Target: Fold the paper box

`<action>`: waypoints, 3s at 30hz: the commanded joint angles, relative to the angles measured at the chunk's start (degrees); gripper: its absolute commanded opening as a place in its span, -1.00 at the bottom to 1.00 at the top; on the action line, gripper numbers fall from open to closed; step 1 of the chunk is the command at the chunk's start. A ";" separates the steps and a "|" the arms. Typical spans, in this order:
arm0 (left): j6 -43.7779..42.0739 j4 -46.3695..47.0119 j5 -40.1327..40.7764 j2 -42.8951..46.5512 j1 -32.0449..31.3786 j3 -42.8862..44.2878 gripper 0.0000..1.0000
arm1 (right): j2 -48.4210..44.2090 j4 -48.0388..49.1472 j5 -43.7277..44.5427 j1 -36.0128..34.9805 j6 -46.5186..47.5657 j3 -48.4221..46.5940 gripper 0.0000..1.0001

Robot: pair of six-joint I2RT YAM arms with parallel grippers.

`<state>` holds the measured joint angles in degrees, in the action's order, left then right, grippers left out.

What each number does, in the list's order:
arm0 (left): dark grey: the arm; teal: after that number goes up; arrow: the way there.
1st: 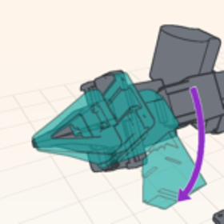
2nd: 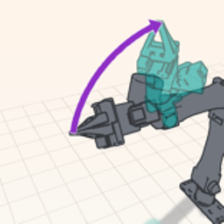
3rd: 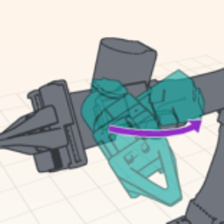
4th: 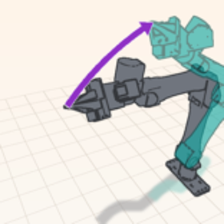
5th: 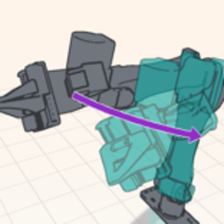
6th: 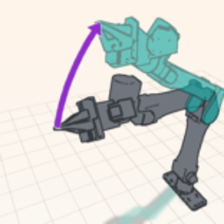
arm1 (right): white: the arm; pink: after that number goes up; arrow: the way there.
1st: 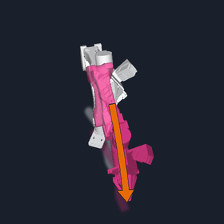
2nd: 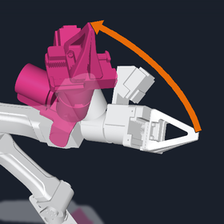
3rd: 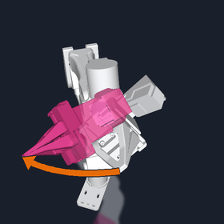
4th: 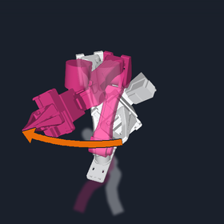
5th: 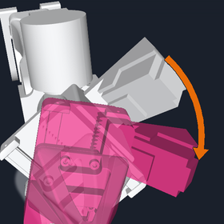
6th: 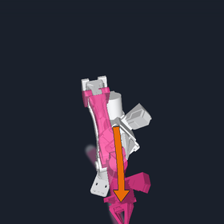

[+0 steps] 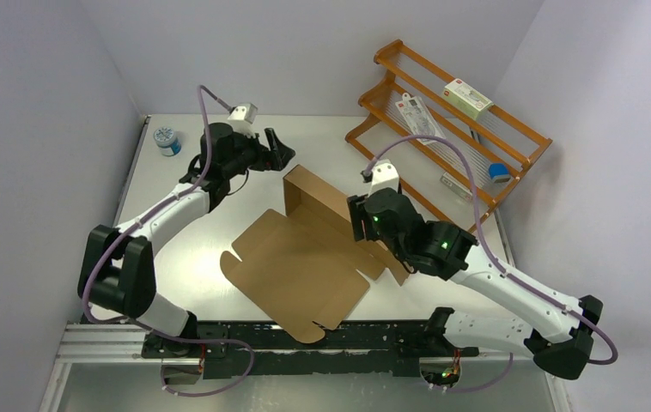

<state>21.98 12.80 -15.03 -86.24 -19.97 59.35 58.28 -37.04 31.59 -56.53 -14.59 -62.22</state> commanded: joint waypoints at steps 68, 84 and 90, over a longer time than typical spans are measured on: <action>0.21 -2.61 19.58 10.23 0.54 -12.97 0.94 | 26.73 74.23 -28.45 31.93 -15.40 31.12 0.49; 0.10 -1.11 16.97 11.07 0.55 -13.98 0.94 | 45.58 87.82 -29.11 30.27 -18.08 29.95 0.27; 0.32 -0.47 15.69 11.00 0.54 -14.15 0.93 | 45.00 86.98 -31.24 28.34 -15.42 28.77 -0.07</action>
<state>23.18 11.53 3.33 -75.46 -19.33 45.32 104.09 48.58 1.61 -26.30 -32.21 -32.71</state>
